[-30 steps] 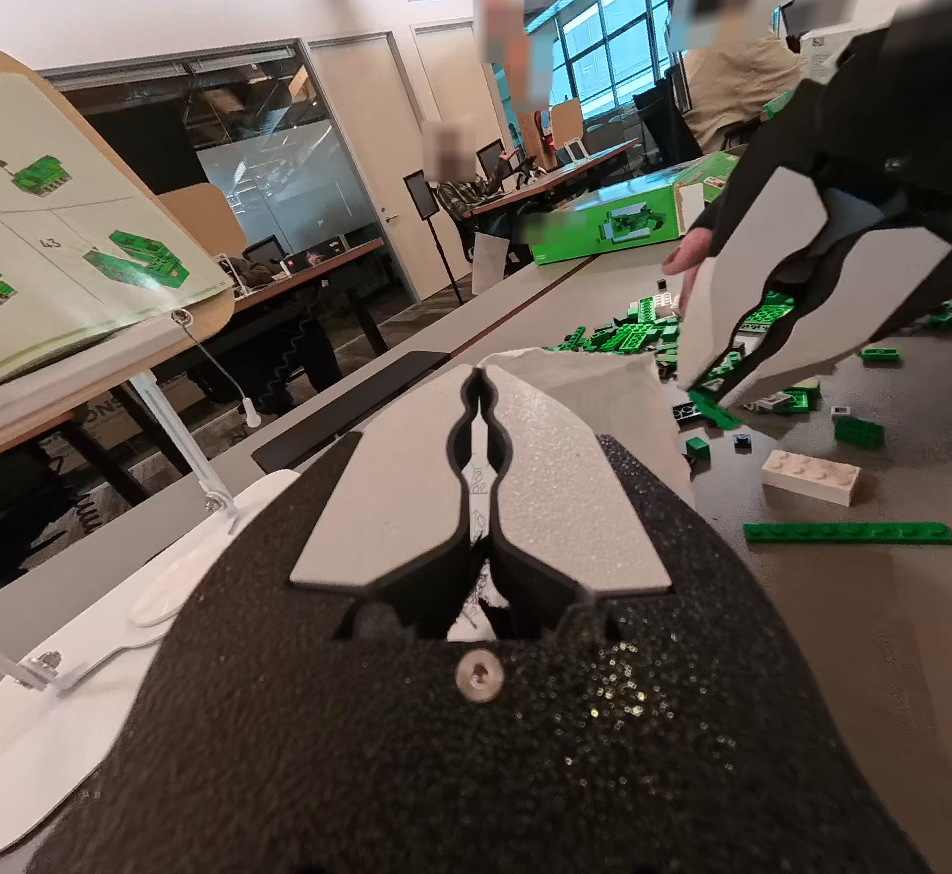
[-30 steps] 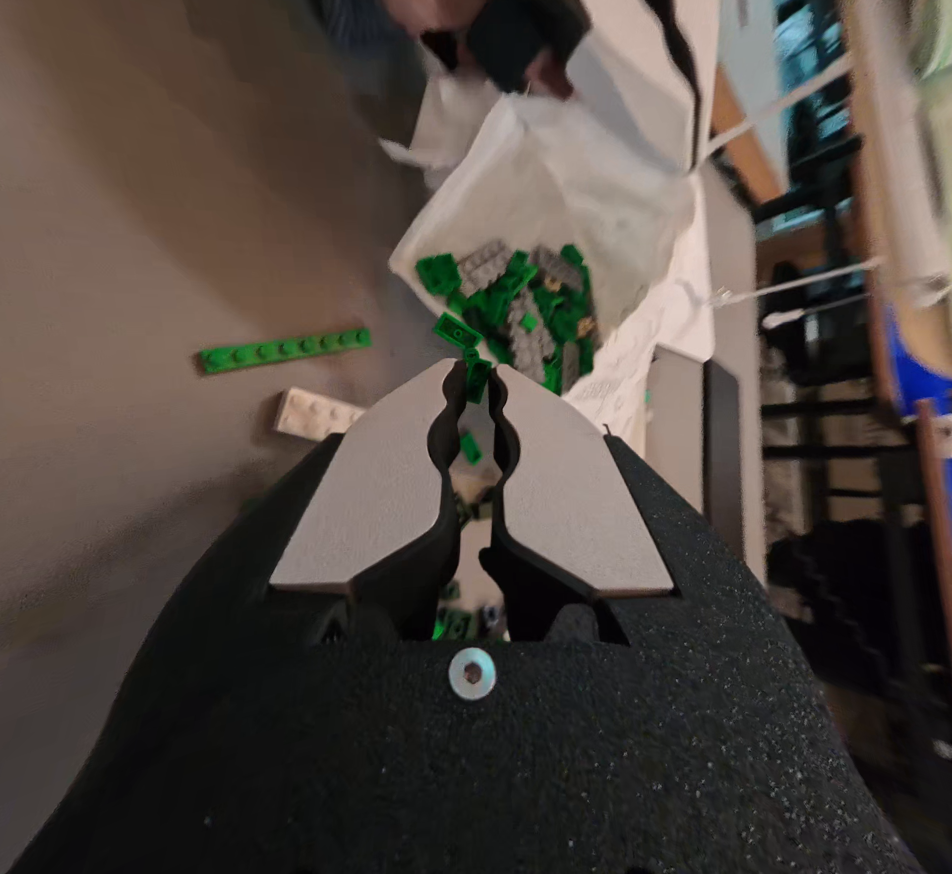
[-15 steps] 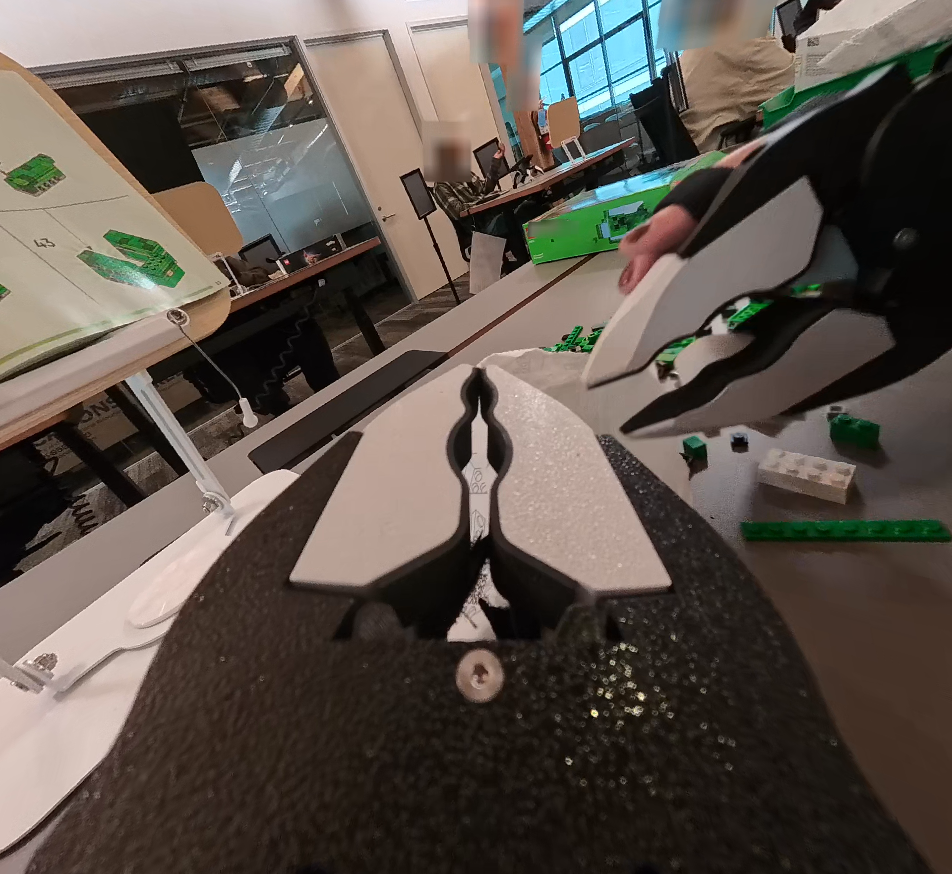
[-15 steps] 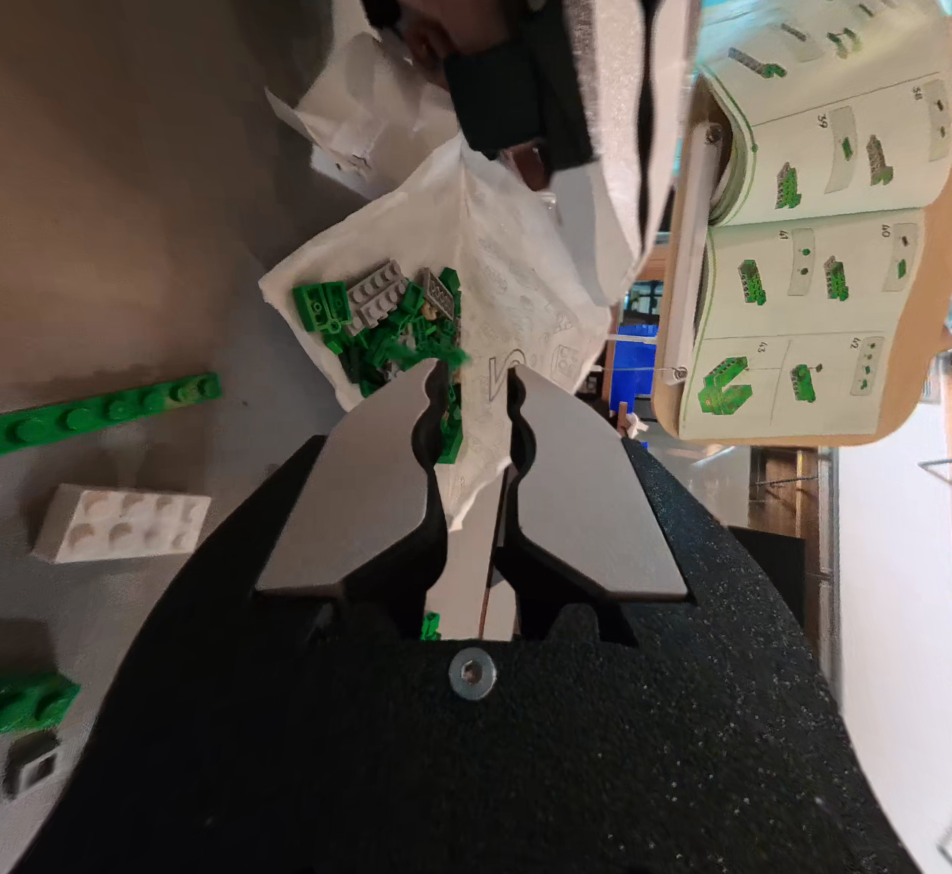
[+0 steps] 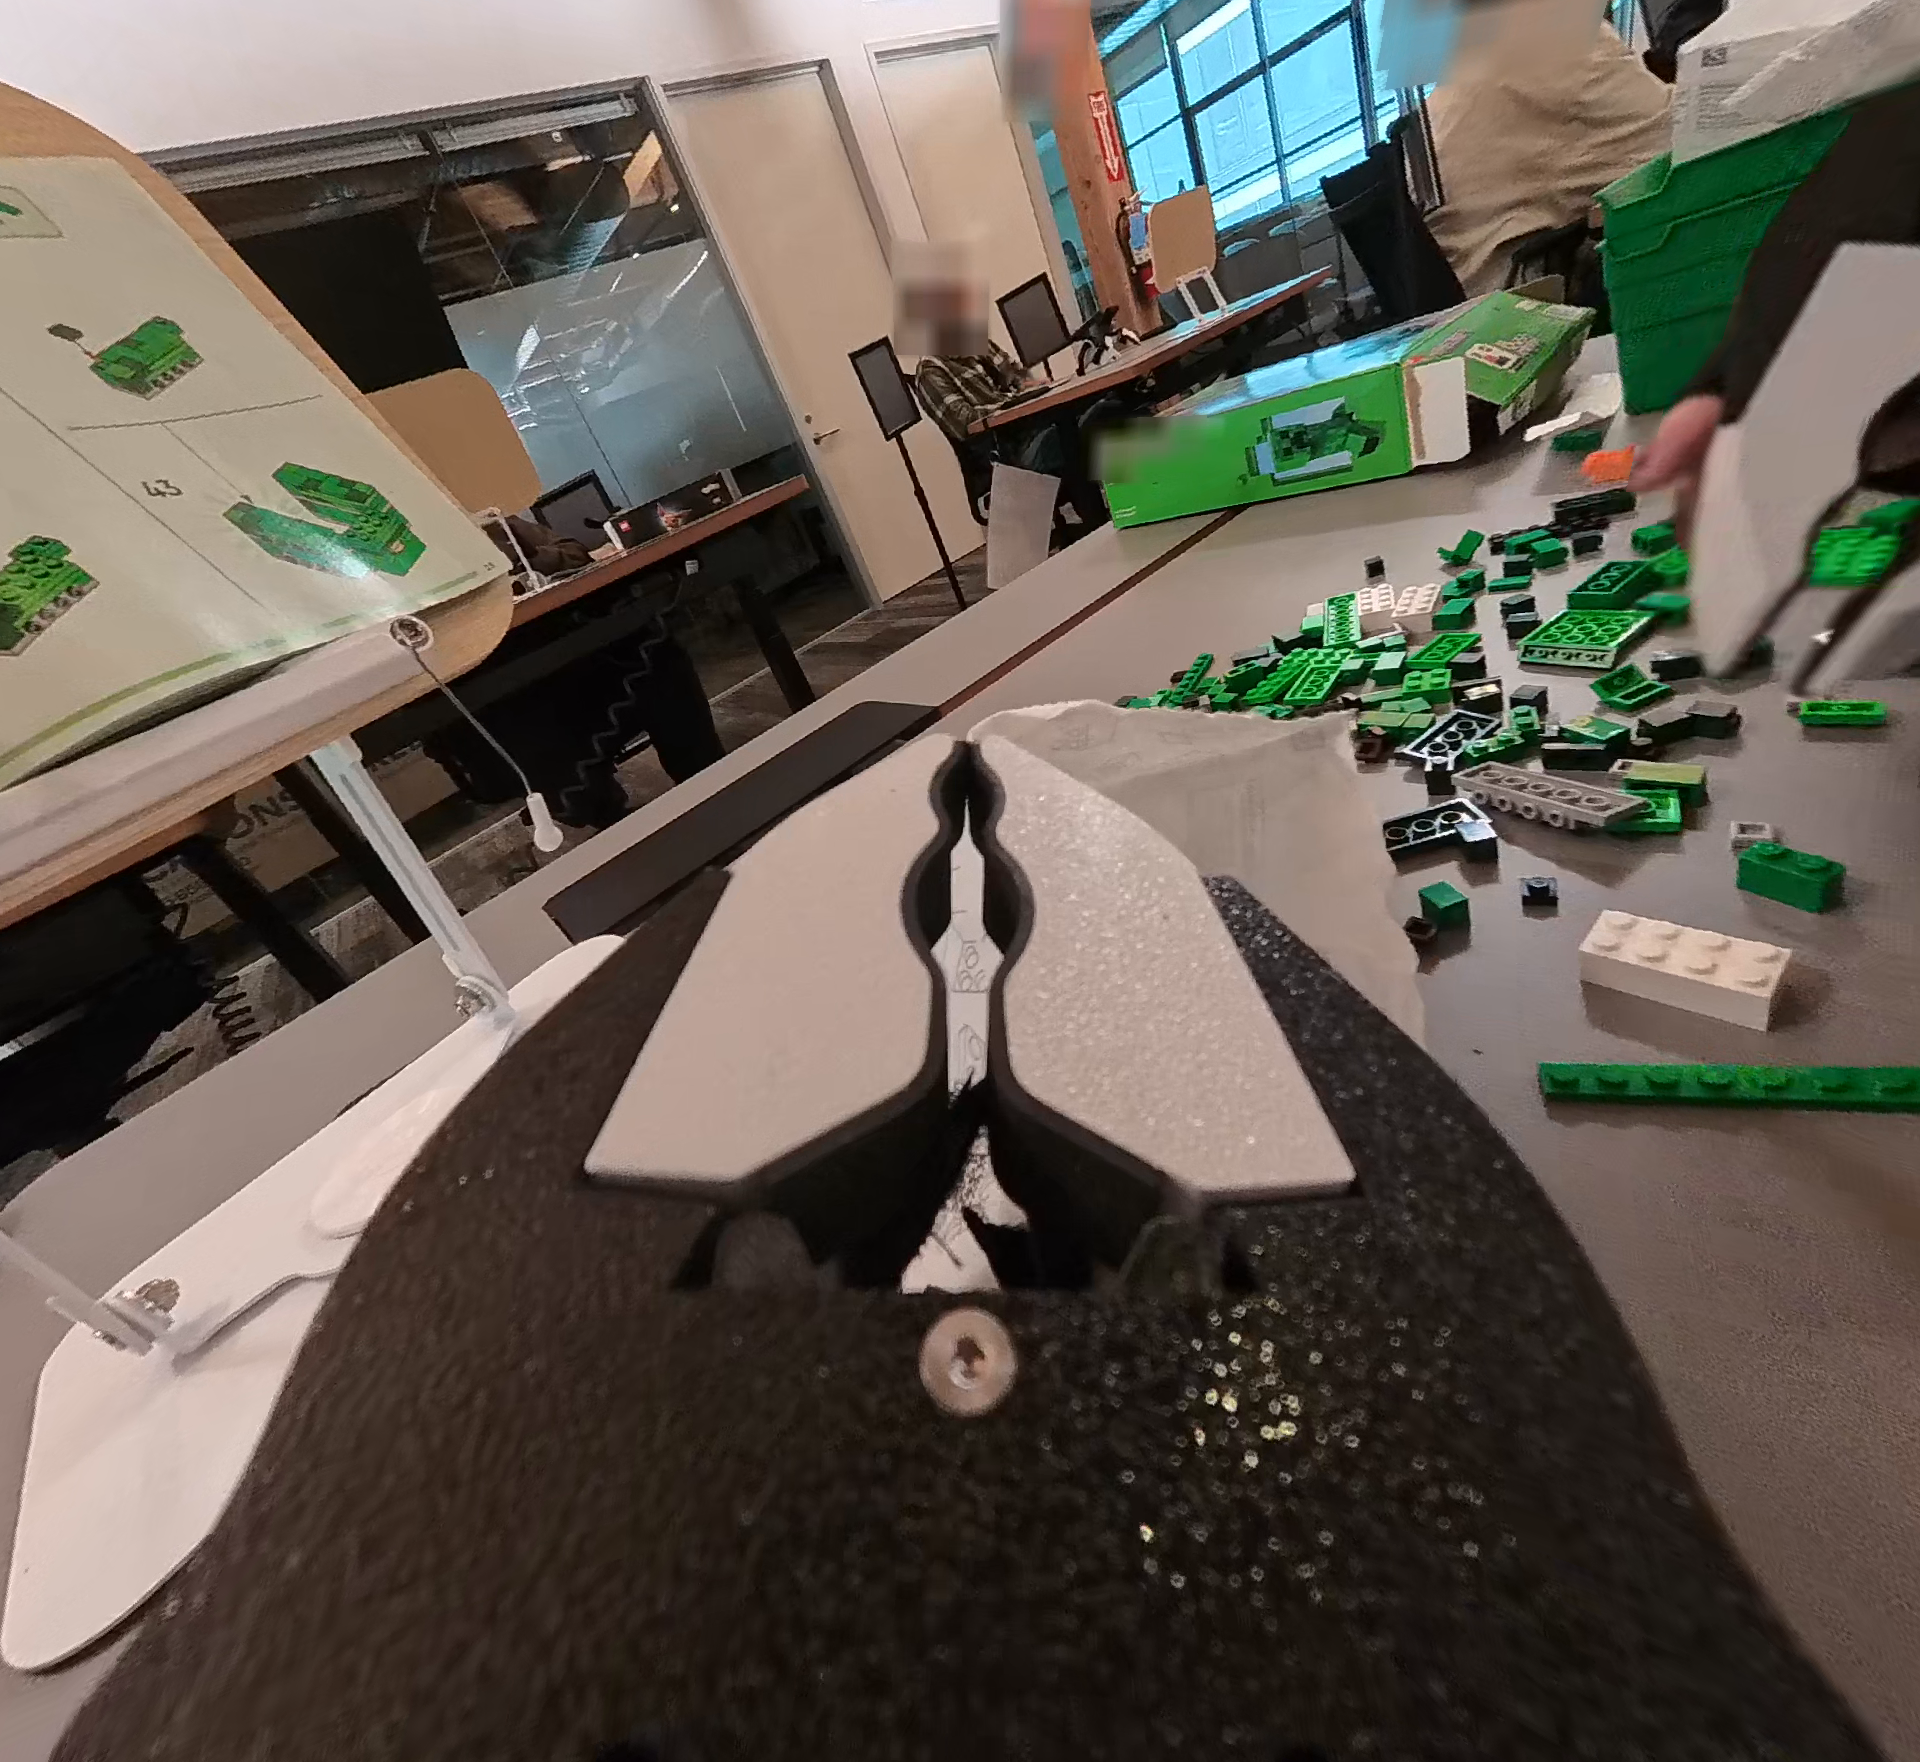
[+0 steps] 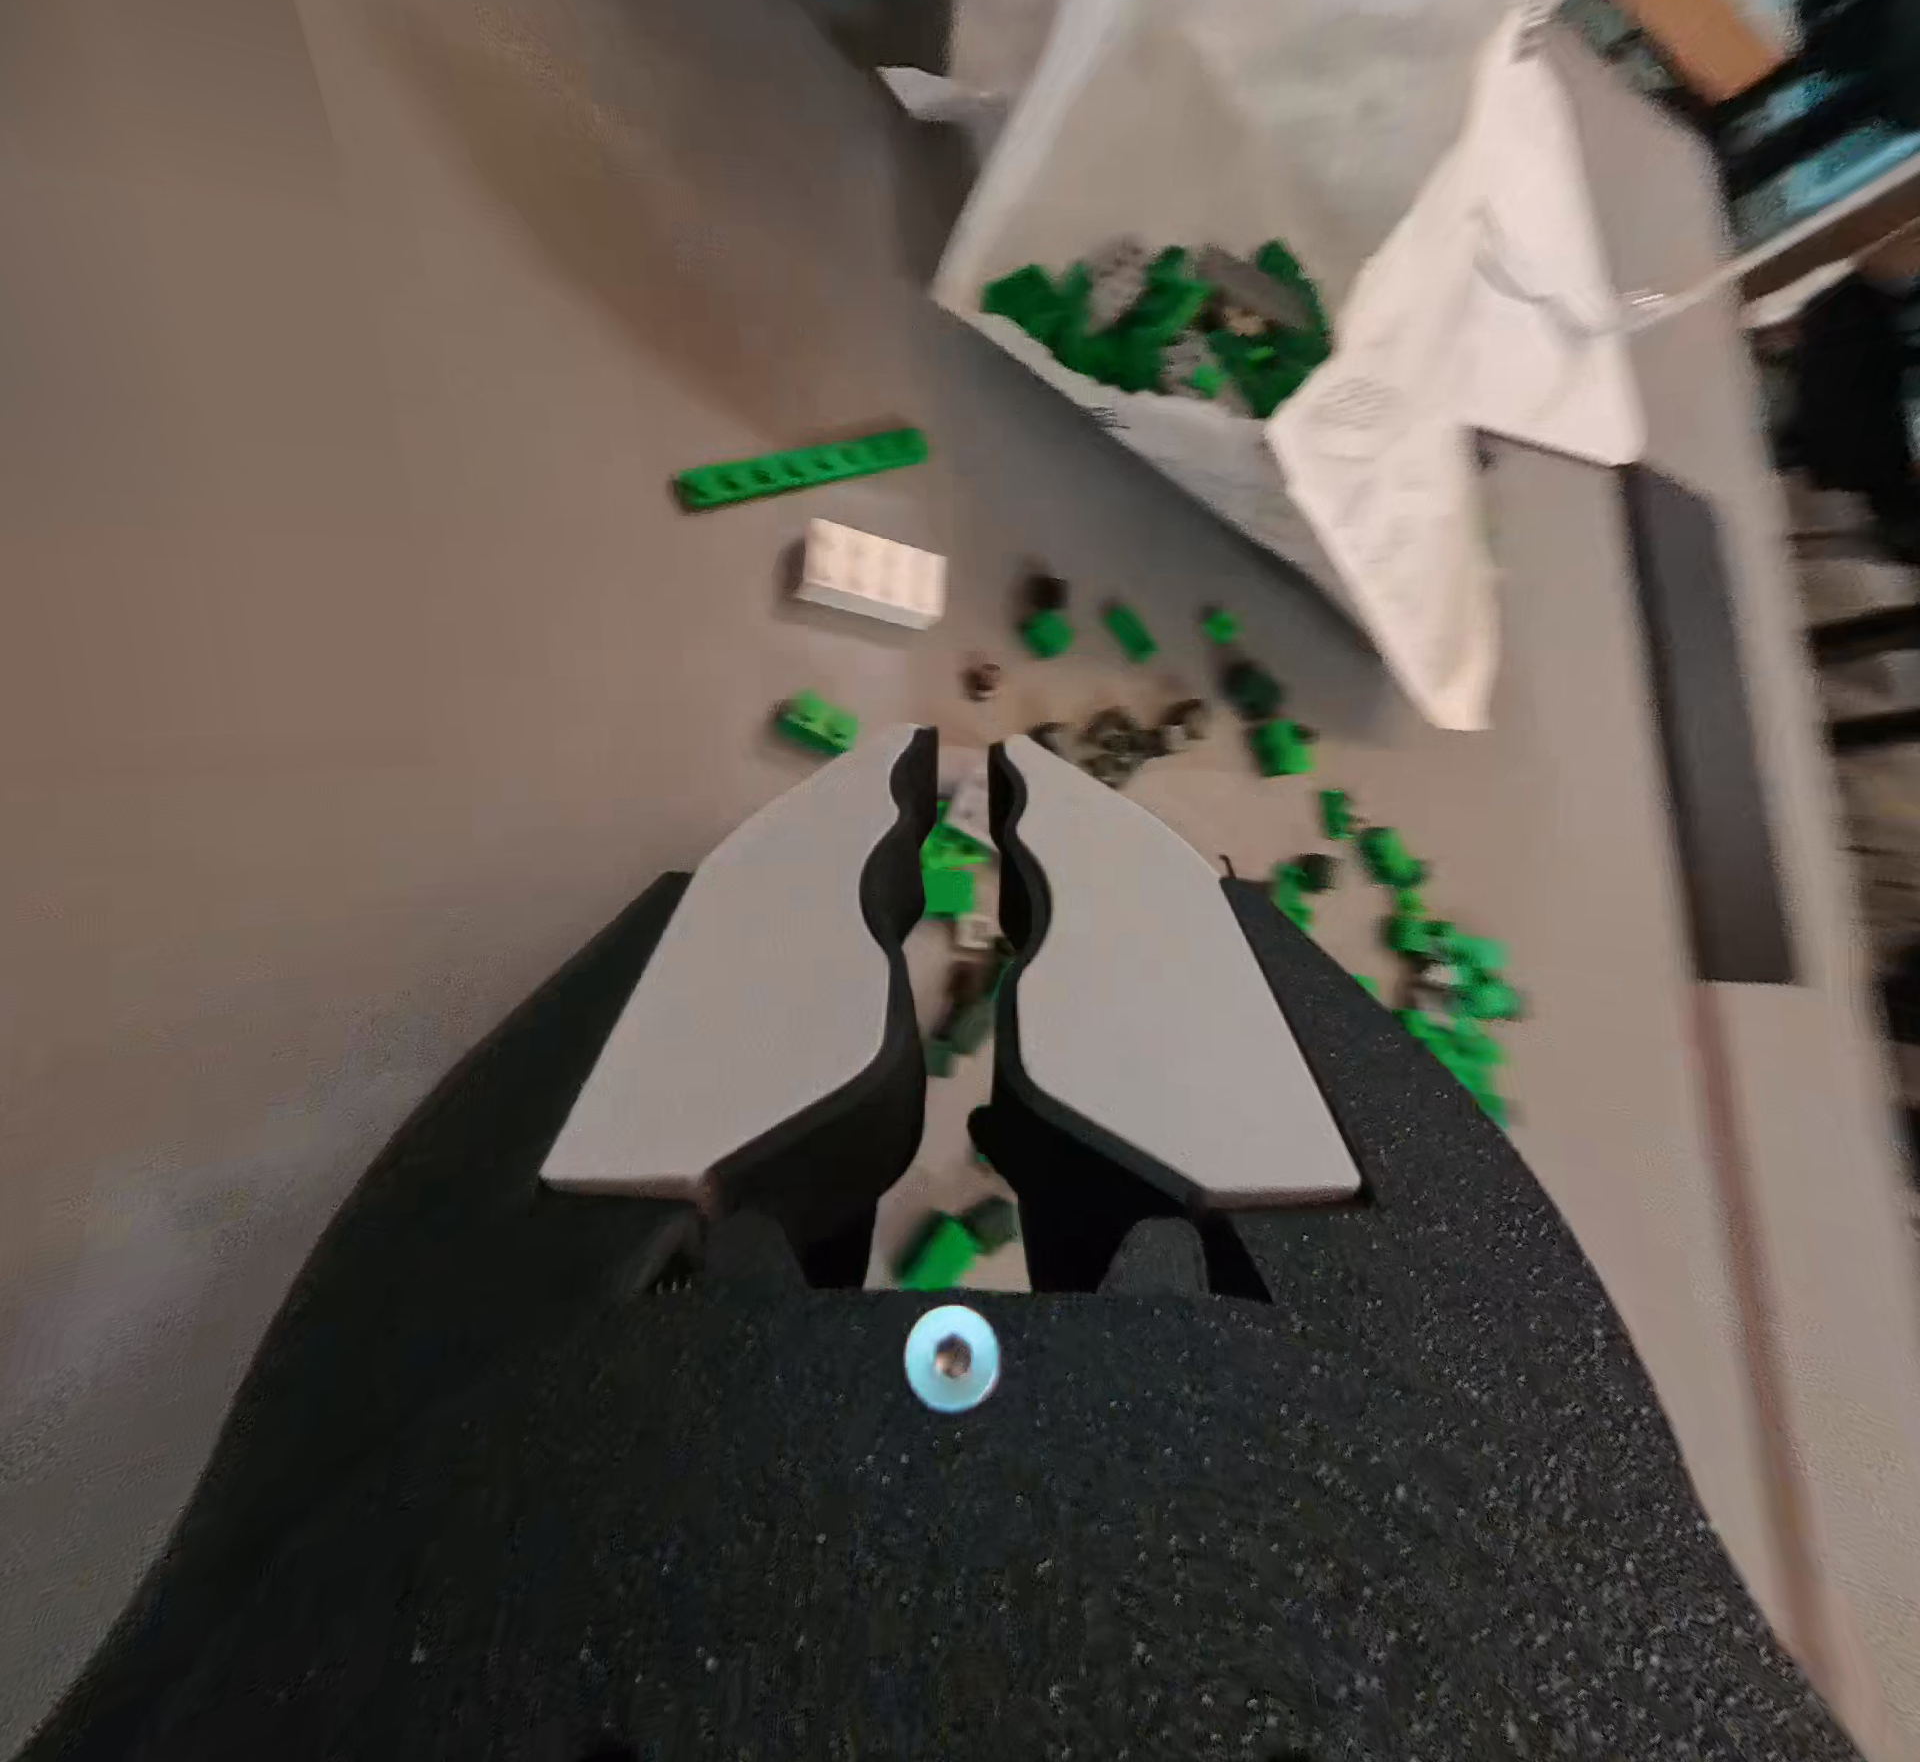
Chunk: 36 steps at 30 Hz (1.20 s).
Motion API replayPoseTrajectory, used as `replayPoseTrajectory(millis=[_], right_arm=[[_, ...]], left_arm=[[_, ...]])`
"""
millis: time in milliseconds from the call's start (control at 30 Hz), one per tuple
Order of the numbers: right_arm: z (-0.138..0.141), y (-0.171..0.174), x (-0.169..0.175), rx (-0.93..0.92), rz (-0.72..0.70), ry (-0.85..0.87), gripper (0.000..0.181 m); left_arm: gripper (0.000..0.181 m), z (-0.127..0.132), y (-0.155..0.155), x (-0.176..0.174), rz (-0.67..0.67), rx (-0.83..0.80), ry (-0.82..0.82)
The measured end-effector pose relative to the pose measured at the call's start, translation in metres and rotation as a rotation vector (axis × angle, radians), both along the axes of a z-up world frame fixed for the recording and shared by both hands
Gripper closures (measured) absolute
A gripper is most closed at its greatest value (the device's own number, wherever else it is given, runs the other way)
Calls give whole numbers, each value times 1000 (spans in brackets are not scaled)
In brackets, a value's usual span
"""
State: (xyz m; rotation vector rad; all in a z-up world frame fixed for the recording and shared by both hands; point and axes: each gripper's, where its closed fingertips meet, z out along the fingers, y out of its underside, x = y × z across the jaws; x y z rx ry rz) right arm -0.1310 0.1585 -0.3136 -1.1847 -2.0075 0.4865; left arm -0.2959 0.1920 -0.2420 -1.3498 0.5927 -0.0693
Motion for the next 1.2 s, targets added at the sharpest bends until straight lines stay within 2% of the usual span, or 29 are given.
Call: replayPoseTrajectory(millis=[33, 100, 167, 333, 533, 800, 1200], right_arm=[[-4, -8, 1, -94, 19, -6, 173], [-9, -19, 1, -241, 30, -14, 165], [-15, -22, -1, -292, 24, -30, 160], [-35, -18, -8, -246, -23, -101, 153], [-43, -16, -9, -231, -50, -116, 157], [-34, -9, -5, -254, -97, -60, 158], [-15, 11, 12, -325, -192, 29, 156]], left_arm=[[181, 0, 0, 0, 0, 0, -1], [181, 0, 0, 0, -2, -1, -4], [181, 0, 0, 0, -5, -2, -4], [181, -1, 0, 2, -14, -5, -1], [181, -2, 0, 4, -21, -6, 5], [181, 5, -3, -3, 19, 47, 13], [181, 1, -2, -1, 2, 31, 16]])
